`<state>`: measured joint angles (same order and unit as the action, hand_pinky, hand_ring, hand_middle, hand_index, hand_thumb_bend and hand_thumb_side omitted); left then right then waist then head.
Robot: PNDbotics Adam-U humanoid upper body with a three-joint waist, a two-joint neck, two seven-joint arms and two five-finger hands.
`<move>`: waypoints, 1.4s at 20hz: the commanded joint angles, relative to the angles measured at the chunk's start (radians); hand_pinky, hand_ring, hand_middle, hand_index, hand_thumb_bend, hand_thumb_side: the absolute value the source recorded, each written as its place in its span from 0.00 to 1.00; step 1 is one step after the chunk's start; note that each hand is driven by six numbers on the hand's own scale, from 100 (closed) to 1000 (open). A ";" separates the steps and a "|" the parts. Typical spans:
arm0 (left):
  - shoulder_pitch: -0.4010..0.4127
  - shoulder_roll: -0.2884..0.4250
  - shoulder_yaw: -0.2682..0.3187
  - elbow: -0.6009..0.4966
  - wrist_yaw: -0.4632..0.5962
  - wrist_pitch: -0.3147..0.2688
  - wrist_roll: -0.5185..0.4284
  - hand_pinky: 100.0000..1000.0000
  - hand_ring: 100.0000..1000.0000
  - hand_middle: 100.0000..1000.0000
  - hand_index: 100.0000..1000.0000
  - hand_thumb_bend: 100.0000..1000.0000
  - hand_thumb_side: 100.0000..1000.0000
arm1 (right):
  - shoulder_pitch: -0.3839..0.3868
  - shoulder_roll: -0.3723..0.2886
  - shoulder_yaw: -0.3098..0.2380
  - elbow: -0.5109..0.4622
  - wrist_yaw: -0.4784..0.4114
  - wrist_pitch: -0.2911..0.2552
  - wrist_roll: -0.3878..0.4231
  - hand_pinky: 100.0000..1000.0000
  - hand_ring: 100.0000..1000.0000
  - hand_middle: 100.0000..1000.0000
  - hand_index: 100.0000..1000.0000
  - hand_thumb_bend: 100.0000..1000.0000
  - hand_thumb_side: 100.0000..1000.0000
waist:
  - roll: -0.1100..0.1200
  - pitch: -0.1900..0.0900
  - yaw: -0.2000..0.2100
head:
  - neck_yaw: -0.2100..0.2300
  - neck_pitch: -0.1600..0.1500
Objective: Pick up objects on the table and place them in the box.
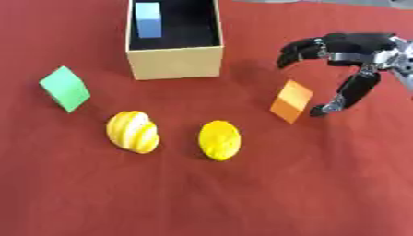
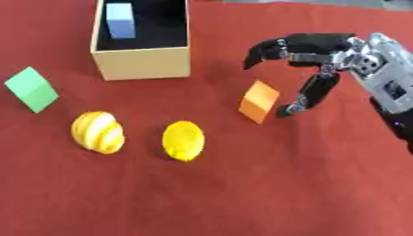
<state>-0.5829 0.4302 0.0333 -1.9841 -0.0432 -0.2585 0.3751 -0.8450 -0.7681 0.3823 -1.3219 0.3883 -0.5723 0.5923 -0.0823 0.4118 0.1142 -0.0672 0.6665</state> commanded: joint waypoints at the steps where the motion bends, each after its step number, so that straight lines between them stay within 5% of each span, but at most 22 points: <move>1: -0.018 0.010 -0.002 -0.016 0.008 0.000 -0.005 0.72 0.73 0.73 0.85 0.18 0.67 | -0.014 -0.014 -0.002 0.007 0.007 -0.270 0.280 0.93 1.00 0.87 0.89 0.51 0.06 | 0.004 -0.022 0.000 | 0.002 -0.013; 9: -0.020 0.008 -0.006 -0.016 0.011 0.001 -0.008 0.72 0.73 0.73 0.85 0.18 0.67 | -0.022 0.023 0.015 0.069 0.021 -0.269 0.310 0.93 1.00 0.84 0.87 0.40 0.08 | 0.005 -0.021 0.002 | 0.000 -0.015; 16: -0.020 0.008 -0.009 -0.016 0.014 0.003 -0.013 0.72 0.73 0.73 0.85 0.18 0.67 | -0.022 0.034 0.014 0.086 0.021 -0.267 0.300 0.91 1.00 0.72 0.79 0.20 0.07 | 0.005 -0.020 0.002 | 0.001 -0.013; 28: -0.016 0.013 -0.008 -0.016 0.016 0.003 -0.011 0.72 0.73 0.73 0.85 0.18 0.67 | -0.011 -0.022 -0.024 -0.036 -0.088 -0.225 0.260 0.83 0.86 0.46 0.60 0.00 0.00 | 0.002 -0.025 -0.005 | 0.007 -0.010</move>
<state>-0.5883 0.4295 0.0220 -1.9841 -0.0315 -0.2555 0.3640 -0.8446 -0.7475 0.3815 -1.3236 0.3233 -0.5555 0.6091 -0.0831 0.4125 0.1102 -0.0626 0.6633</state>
